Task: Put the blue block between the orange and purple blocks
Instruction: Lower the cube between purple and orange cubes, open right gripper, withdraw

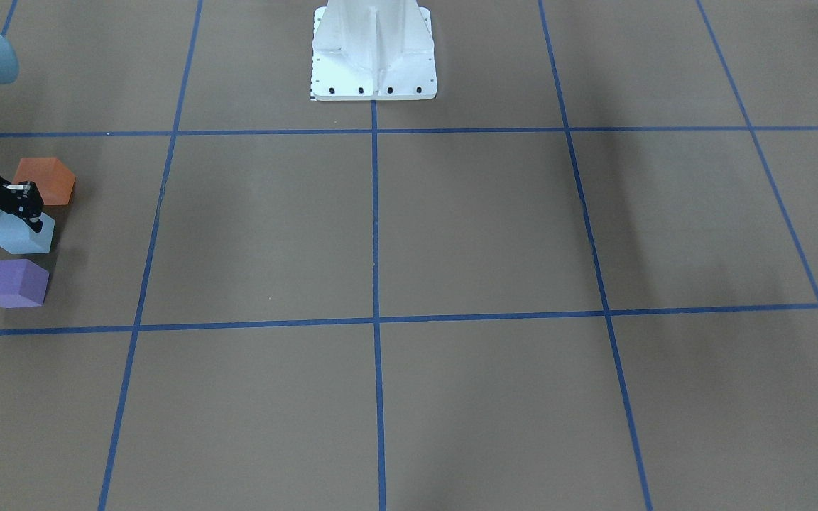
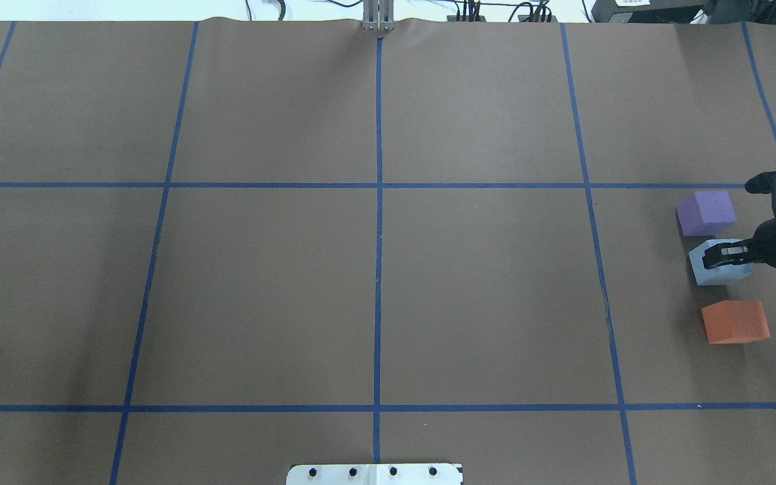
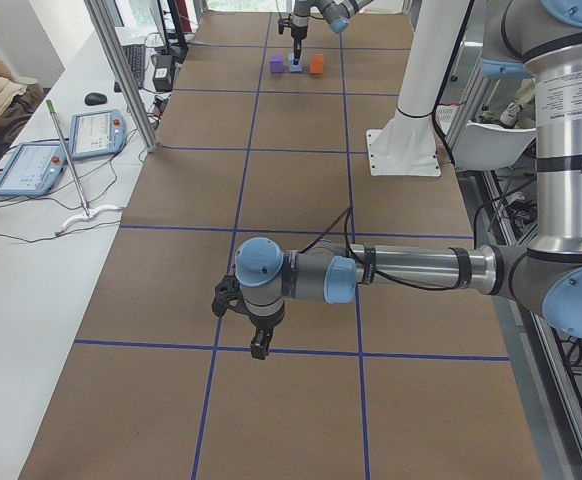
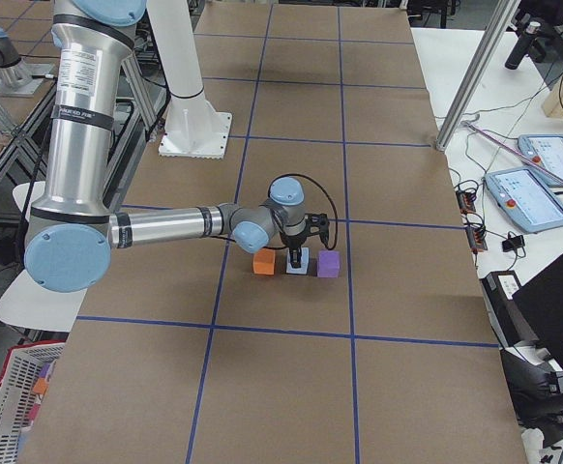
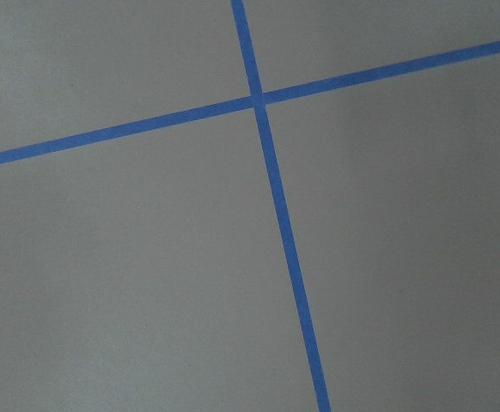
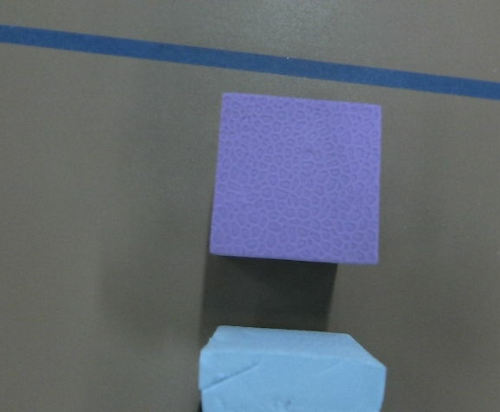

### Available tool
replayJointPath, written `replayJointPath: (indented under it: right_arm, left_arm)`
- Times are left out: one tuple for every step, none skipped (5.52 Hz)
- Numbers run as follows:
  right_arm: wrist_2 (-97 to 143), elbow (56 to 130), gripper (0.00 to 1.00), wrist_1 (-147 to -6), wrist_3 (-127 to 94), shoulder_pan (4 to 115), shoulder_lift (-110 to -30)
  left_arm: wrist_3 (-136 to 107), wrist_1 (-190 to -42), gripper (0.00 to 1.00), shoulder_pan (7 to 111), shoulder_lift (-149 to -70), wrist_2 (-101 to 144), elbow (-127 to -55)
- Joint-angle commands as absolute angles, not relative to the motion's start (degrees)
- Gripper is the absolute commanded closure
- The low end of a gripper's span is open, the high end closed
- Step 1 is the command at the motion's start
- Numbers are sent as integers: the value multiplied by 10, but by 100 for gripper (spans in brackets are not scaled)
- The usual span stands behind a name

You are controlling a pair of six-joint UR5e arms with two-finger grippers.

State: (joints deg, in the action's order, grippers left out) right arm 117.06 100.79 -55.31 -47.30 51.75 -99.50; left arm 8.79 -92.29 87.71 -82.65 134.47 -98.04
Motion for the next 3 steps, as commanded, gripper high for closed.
replayJointPath:
  right_arm:
    - [1165, 1008, 42, -552, -483, 512, -993]
    - [1162, 1007, 0, -535, -479, 513, -995]
    - [1163, 1009, 0, -533, -478, 514, -998]
  left_arm:
    - [88, -924, 0, 877, -827, 1345, -980]
    - [88, -923, 0, 877, -827, 1345, -980]
    - [88, -924, 0, 877, -827, 1345, -980]
